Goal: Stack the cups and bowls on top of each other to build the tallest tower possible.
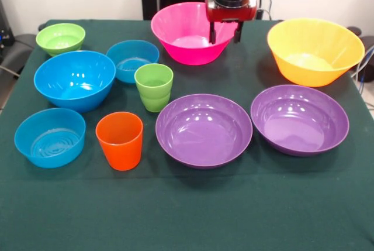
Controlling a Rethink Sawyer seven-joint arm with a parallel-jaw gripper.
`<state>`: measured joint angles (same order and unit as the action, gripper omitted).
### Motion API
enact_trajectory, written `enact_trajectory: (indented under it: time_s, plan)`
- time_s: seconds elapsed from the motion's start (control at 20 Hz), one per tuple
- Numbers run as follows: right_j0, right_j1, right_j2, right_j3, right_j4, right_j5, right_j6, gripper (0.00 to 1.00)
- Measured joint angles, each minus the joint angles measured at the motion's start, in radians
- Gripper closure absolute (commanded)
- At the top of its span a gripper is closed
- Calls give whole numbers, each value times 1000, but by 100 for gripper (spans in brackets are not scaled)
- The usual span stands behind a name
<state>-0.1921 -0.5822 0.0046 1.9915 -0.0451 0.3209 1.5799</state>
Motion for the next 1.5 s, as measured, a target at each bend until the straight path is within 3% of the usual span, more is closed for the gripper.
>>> enact_trajectory:
  time_s: [0.5, 1.2, 1.5]
  plan:
    - [-7, -9, 0, -32, -1, 101, 0, 0]
    - [-62, 75, -1, -236, -25, 179, 0, 0]
    - [-82, 83, -1, -291, -26, 268, 0, 0]
